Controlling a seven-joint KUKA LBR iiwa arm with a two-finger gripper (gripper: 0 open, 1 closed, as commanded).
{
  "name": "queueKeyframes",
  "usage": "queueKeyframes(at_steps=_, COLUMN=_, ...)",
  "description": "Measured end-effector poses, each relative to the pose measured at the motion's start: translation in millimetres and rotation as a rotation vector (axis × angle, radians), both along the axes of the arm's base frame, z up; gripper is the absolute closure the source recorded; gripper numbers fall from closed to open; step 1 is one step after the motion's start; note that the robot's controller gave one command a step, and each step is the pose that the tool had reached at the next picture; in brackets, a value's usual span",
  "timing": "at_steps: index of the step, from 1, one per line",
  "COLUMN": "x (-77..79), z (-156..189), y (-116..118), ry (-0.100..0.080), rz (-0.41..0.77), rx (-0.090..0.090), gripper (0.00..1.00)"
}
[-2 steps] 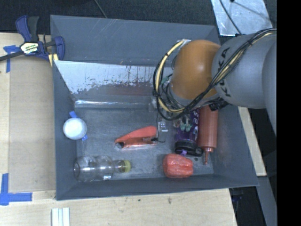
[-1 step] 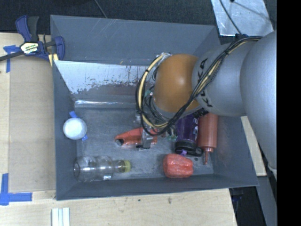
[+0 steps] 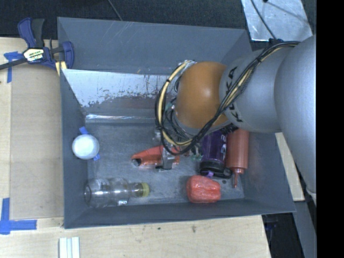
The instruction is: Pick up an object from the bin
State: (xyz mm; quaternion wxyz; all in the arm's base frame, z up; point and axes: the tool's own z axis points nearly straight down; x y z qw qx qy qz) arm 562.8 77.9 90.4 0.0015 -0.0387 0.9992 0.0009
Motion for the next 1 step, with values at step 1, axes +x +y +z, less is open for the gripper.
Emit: queueKeyframes(at_steps=1, x=9.4, z=170.0, y=-12.7, ry=-0.007, rz=-0.008, rx=-0.001, gripper=1.00)
